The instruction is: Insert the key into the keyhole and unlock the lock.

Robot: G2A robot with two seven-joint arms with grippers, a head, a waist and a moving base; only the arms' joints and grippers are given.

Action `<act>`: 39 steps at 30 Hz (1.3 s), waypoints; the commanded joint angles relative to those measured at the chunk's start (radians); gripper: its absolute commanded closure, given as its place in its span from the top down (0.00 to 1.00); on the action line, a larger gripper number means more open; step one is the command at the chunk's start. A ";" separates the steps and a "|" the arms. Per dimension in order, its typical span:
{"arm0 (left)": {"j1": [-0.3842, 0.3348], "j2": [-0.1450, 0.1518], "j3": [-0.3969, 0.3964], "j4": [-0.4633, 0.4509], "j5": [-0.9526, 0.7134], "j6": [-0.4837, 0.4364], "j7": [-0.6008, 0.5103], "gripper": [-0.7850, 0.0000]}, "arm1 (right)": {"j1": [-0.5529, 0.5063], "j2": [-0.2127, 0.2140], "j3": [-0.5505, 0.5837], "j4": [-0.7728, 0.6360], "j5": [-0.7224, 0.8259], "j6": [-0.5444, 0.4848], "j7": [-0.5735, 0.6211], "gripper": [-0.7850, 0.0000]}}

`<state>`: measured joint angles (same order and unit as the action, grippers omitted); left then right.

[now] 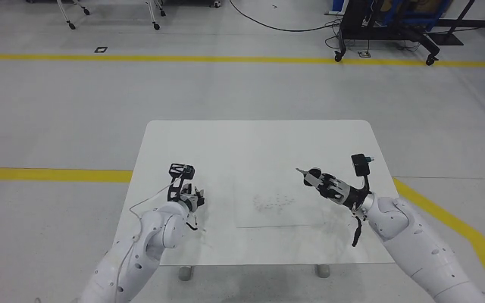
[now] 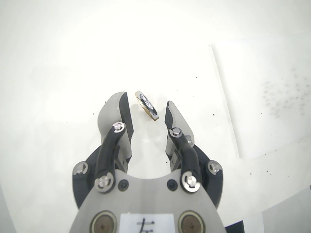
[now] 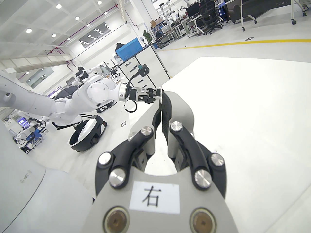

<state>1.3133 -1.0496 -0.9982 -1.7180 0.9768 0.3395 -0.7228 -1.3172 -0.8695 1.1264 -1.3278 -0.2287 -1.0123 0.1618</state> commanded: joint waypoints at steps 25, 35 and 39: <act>-0.014 -0.023 0.009 0.015 0.084 -0.084 -0.073 0.00 | 0.000 0.000 0.000 0.000 0.000 0.000 0.000 0.00; -0.015 -0.032 0.002 0.021 0.090 -0.094 -0.089 0.13 | 0.000 0.000 0.000 0.000 0.000 0.000 0.000 0.00; -0.014 -0.036 -0.002 0.022 0.089 -0.098 -0.086 0.18 | 0.000 0.000 0.000 0.000 0.000 0.000 0.000 0.00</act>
<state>1.2993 -1.0848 -0.9994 -1.6967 1.0660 0.2440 -0.8100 -1.3172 -0.8695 1.1264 -1.3278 -0.2287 -1.0123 0.1618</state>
